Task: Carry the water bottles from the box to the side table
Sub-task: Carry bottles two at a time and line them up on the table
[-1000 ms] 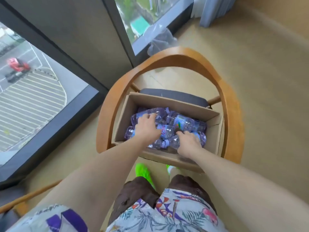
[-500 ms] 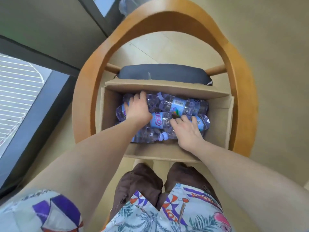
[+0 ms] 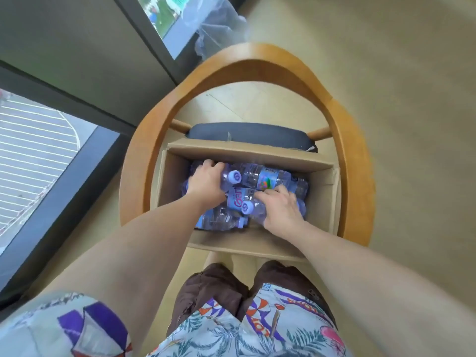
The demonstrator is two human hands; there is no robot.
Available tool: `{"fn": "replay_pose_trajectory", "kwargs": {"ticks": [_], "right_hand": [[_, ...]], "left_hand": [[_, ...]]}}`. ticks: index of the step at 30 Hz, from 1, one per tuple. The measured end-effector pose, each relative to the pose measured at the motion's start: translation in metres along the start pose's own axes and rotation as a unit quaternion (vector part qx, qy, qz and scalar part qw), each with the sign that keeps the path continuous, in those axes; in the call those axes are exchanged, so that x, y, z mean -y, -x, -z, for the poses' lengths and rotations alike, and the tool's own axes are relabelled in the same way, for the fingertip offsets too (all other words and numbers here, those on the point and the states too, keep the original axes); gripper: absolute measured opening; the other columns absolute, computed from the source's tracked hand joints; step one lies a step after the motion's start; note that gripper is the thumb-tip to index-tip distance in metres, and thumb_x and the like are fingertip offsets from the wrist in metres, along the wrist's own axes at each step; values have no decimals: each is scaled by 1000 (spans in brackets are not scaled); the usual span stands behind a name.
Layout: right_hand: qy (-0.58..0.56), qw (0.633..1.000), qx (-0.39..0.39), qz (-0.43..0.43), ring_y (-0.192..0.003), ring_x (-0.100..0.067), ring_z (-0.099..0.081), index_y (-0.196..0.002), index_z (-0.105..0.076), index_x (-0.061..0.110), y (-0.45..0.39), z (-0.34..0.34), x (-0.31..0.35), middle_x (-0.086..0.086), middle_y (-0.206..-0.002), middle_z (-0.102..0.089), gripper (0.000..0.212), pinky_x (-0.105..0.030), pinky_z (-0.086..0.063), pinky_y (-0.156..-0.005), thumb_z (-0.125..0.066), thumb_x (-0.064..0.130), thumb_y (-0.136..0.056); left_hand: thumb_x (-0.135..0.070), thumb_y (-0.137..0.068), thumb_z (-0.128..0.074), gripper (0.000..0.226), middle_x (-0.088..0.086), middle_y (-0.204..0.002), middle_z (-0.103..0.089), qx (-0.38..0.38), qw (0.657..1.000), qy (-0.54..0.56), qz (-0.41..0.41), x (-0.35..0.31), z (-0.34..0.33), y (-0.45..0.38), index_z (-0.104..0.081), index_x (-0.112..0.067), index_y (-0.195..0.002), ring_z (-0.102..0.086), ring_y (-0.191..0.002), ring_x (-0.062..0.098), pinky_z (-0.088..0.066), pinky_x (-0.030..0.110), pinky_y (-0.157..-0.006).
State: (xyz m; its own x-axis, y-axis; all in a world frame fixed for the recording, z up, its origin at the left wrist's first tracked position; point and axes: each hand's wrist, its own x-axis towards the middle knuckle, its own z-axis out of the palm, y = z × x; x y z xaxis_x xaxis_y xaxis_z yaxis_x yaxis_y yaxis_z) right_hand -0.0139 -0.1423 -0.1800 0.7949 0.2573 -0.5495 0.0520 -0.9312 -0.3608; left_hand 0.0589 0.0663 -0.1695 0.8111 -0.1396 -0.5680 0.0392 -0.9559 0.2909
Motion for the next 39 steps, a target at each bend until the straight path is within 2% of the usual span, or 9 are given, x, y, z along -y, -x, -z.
{"fn": "replay_pose_trajectory", "kwargs": {"ticks": [2, 6, 11, 14, 21, 27, 31, 34, 39], "right_hand": [[-72, 997, -25, -8, -109, -31, -54, -122, -60, 24, 1, 20, 5, -1, -112, -68, 47, -39, -44, -90, -73, 35, -78], [-145, 989, -26, -3, -102, -32, -63, -121, -59, 26, -6, 65, 33, -5, -104, -71, 61, -35, -49, -79, -78, 28, -64], [-223, 973, -54, 26, -78, -18, -67, -104, -63, 33, -17, 116, 81, 4, -89, -70, 55, -25, -51, -62, -81, 30, -53], [-220, 971, -66, 68, -84, -20, -67, -103, -63, 34, -19, 139, 116, 5, -89, -70, 57, -33, -55, -73, -83, 31, -50], [-164, 958, -74, 223, -85, -20, -65, -107, -62, 30, 16, 139, 226, 5, -91, -69, 59, -32, -52, -75, -84, 36, -53], [-108, 930, -23, 351, -85, -17, -62, -108, -61, 30, 112, 79, 318, 8, -88, -65, 62, -25, -42, -68, -86, 41, -52], [-95, 895, 19, 436, -88, -19, -64, -113, -62, 24, 206, 17, 366, 3, -95, -69, 67, -31, -52, -76, -89, 37, -53], [-71, 862, 74, 496, -76, -16, -61, -95, -59, 27, 289, -33, 395, 10, -78, -63, 54, -26, -42, -58, -87, 38, -50], [-25, 785, 166, 597, -76, -15, -64, -87, -59, 22, 429, -126, 423, 6, -78, -65, 47, -33, -52, -66, -86, 36, -51]], "left_hand": [[-16, -63, -78, 49, 7, -106, -50, -34, 997, 54, 41, -8, 16, 12, -56, -15, -107, -57, -97, 31, -46, 36, -77], [-22, -54, -82, 53, -1, -100, -54, -101, 976, 161, 102, -19, 58, 40, -60, -18, -102, -50, -89, 16, -40, 29, -73], [-23, -55, -80, 38, -2, -87, -59, -177, 962, 166, 124, -15, 106, 89, -56, -19, -85, -55, -81, 19, -41, 29, -64], [-24, -56, -81, 35, -7, -73, -54, -235, 945, 166, 157, -1, 128, 125, -51, -23, -74, -54, -70, 19, -32, 22, -50], [-28, -55, -82, 43, 4, -91, -67, -312, 882, 228, 271, 53, 127, 247, -63, -17, -91, -65, -88, 25, -55, 38, -75], [-34, -51, -84, 47, 2, -89, -64, -392, 791, 260, 391, 92, 66, 403, -61, -21, -91, -62, -81, 23, -48, 29, -65], [-38, -52, -83, 41, -2, -85, -61, -455, 707, 276, 466, 94, 5, 525, -55, -27, -80, -60, -79, 21, -39, 24, -64], [-37, -47, -82, 47, -1, -91, -60, -491, 634, 294, 521, 82, -53, 620, -54, -25, -83, -58, -82, 22, -40, 26, -65], [-32, -49, -83, 44, 0, -89, -63, -534, 497, 328, 599, 35, -158, 765, -56, -22, -82, -62, -82, 24, -51, 31, -67]]}}
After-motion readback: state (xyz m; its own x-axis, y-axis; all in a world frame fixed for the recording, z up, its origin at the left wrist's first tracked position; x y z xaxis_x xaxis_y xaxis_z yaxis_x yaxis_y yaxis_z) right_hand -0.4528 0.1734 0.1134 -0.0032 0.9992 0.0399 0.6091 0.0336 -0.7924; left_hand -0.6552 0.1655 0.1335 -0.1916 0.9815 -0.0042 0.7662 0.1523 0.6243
